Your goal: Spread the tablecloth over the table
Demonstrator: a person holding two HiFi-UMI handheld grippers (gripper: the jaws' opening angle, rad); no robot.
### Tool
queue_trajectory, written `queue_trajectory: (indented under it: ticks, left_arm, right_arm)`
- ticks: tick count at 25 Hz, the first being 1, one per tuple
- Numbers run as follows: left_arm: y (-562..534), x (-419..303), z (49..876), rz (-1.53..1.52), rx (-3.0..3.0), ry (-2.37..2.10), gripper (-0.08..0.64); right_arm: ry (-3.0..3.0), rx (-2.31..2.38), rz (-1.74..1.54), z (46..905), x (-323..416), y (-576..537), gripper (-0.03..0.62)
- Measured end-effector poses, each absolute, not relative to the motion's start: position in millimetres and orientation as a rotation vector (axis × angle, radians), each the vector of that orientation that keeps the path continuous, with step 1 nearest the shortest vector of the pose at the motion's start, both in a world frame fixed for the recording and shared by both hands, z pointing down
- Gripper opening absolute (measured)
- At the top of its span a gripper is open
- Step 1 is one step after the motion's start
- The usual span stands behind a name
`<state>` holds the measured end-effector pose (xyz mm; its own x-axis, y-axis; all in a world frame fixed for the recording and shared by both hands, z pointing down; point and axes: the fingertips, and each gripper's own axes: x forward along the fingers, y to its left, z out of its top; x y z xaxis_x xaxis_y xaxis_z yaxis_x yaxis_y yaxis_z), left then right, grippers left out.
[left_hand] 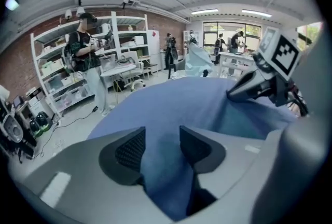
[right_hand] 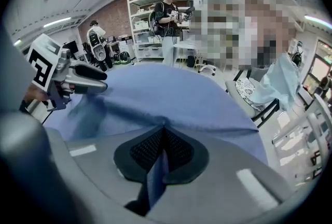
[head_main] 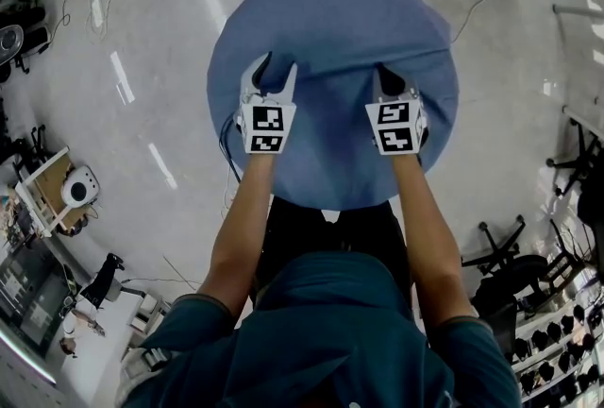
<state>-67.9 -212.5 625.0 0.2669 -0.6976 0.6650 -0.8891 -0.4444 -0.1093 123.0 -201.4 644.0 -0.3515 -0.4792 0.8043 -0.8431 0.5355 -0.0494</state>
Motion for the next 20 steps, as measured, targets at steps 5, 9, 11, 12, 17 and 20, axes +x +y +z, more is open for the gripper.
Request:
queue_trajectory:
  ticks: [5, 9, 11, 12, 17, 20]
  left_arm:
    - [-190.9, -48.3, 631.6, 1.099, 2.348, -1.333, 0.25]
    - [-171.8, -33.2, 644.7, 1.203, 2.425, -1.186, 0.23]
    - [-169.5, -29.7, 647.3, 1.171, 2.433, -1.147, 0.165]
    - [-169.1, -28.1, 648.6, 1.169, 2.436, -1.13, 0.115]
    - [-171.0, -33.3, 649.9, 1.207, 2.456, -1.136, 0.018]
    - [-169.2, -50.8, 647.7, 1.131, 2.443, -1.161, 0.214]
  right_arm:
    - [-2.023, 1.1, 0.598, 636.2, 121.1, -205.5, 0.011]
    - [-2.029, 1.102, 0.607, 633.3, 120.7, -204.1, 0.011]
    - [-2.027, 1.092, 0.613, 635.8, 120.4, -204.4, 0.011]
    - [-2.026, 1.087, 0.616, 637.4, 120.1, -204.6, 0.011]
    - [-2.029, 1.115, 0.611, 635.7, 118.9, -204.4, 0.011]
    - [-2.018, 1.14, 0.615, 632.8, 115.6, -202.1, 0.011]
